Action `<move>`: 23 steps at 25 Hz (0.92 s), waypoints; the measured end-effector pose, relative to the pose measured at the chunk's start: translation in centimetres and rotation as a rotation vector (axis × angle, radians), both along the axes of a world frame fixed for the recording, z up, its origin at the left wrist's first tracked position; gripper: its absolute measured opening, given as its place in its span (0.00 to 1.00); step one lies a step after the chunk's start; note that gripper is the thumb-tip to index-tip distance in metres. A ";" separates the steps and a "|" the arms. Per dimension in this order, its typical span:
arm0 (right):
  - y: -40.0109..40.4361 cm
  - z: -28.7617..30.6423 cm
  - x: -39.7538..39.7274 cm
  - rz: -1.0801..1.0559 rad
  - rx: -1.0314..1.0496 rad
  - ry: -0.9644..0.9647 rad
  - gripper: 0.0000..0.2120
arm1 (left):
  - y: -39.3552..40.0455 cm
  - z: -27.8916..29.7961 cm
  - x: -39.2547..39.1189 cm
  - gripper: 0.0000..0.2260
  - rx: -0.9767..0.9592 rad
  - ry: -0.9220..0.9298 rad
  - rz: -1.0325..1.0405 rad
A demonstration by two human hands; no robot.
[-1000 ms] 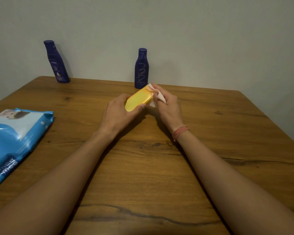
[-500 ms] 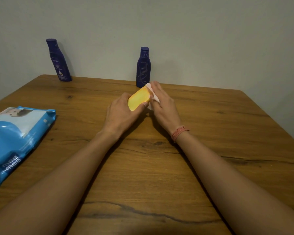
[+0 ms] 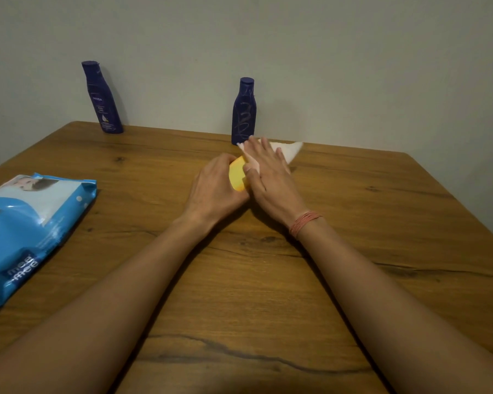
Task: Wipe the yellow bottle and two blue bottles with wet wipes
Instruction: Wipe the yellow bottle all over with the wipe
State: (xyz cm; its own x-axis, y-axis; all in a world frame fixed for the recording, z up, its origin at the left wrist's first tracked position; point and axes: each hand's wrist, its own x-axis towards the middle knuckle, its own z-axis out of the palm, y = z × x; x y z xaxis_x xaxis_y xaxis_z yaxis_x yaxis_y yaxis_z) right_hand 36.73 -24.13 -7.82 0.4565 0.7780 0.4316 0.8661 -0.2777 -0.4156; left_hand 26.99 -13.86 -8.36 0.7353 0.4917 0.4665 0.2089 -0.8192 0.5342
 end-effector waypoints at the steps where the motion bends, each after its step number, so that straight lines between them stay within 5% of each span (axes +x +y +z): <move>1: 0.3 -0.2 -0.7 0.074 -0.027 -0.031 0.25 | 0.2 0.1 -0.1 0.25 -0.024 -0.030 0.002; 3: 0.7 -0.4 -1.2 0.122 -0.021 -0.094 0.25 | 0.4 0.3 -0.3 0.22 -0.056 -0.088 0.001; 8: -0.2 0.1 1.1 -0.144 0.091 0.015 0.23 | -0.1 0.1 0.1 0.28 0.006 -0.001 -0.044; 13: 0.6 -0.3 -0.7 0.078 -0.015 -0.133 0.25 | 0.2 0.2 0.0 0.22 -0.069 -0.058 -0.050; 16: 0.6 0.0 -0.1 -0.047 0.064 -0.147 0.25 | 0.1 0.3 0.1 0.25 -0.094 -0.046 -0.072; 18: 0.0 0.2 0.9 -0.147 0.177 0.012 0.23 | -0.1 0.2 0.3 0.29 -0.079 0.026 -0.089; 23: -0.8 0.8 1.4 -0.102 0.512 0.824 0.22 | 0.0 0.1 0.1 0.29 -0.122 0.160 -0.130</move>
State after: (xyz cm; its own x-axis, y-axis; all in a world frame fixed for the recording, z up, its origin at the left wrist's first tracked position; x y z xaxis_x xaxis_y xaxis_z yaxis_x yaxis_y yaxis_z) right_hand 38.17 -24.91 -6.97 0.8214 0.5254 0.2218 0.2318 0.0477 -0.9716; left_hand 27.06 -13.84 -8.30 0.8559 0.4336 0.2818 0.1958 -0.7761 0.5995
